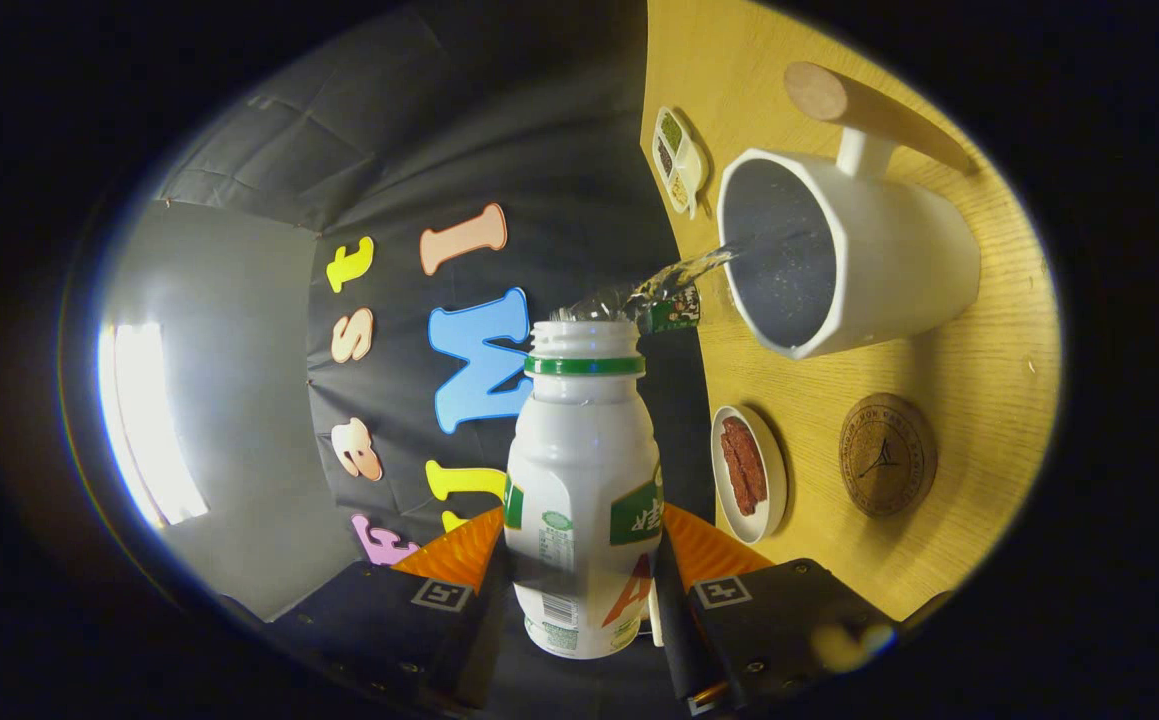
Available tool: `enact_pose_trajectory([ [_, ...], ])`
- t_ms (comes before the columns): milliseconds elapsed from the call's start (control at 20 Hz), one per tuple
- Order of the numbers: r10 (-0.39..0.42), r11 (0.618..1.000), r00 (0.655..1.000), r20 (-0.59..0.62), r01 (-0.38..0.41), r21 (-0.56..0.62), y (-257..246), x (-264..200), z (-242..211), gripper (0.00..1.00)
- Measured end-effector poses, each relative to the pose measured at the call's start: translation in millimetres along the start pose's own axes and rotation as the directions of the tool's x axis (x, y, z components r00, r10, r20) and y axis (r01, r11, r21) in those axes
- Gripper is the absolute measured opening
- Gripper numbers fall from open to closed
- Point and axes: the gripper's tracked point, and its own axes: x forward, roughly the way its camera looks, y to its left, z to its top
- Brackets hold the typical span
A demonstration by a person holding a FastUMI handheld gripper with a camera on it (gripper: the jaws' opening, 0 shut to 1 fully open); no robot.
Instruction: Take the bottle from table, then pour the juice into the cup, finally place the bottle on the coaster
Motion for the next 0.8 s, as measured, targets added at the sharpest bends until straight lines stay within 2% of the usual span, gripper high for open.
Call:
enact_pose_trajectory([
  [800, 0.020, 0.995, 0.999, 0.030, -0.022, 0.096, 4.1, 5.4, -3.8, 0.66],
])
